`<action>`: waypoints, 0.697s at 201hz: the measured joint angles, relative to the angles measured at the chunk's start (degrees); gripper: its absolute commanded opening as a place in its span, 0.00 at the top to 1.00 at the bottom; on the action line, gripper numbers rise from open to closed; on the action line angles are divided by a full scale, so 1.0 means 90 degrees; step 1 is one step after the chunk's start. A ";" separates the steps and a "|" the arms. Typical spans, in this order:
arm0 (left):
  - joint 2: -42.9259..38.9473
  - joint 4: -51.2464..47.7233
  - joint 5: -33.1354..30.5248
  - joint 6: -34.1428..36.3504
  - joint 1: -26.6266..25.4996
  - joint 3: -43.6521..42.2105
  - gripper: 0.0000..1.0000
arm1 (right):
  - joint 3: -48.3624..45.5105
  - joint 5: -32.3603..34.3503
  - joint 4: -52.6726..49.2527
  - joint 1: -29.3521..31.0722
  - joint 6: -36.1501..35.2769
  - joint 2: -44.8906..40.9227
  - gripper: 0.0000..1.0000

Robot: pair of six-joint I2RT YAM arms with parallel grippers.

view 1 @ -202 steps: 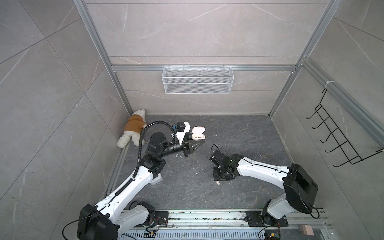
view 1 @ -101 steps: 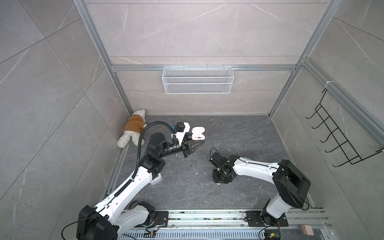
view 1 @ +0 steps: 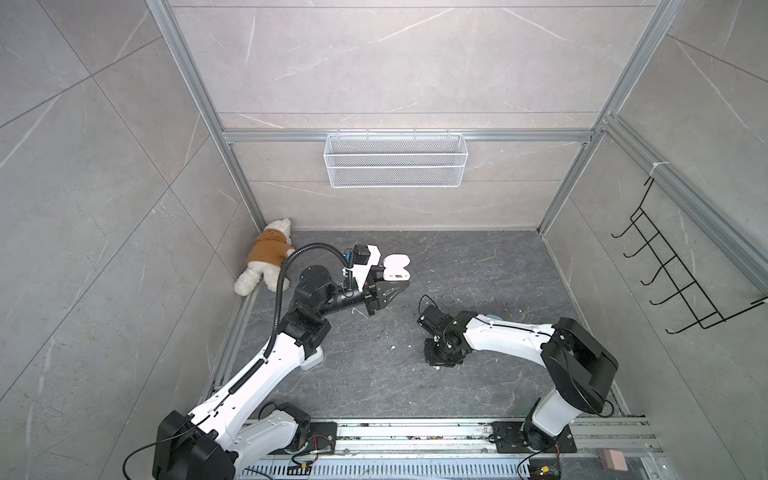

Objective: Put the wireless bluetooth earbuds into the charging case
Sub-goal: 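Lift the second peach earbud with the right gripper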

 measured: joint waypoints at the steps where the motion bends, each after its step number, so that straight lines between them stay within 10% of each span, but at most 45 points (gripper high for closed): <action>1: 0.0000 0.0000 0.0000 0.0000 0.0000 0.0000 0.99 | 0.0000 -0.0002 0.0000 0.0000 0.0000 0.0000 0.77; 140: -0.0005 0.0000 0.0002 0.0002 0.0000 0.0000 0.99 | 0.0022 0.0236 -0.0311 -0.0005 -0.0005 -0.0644 0.83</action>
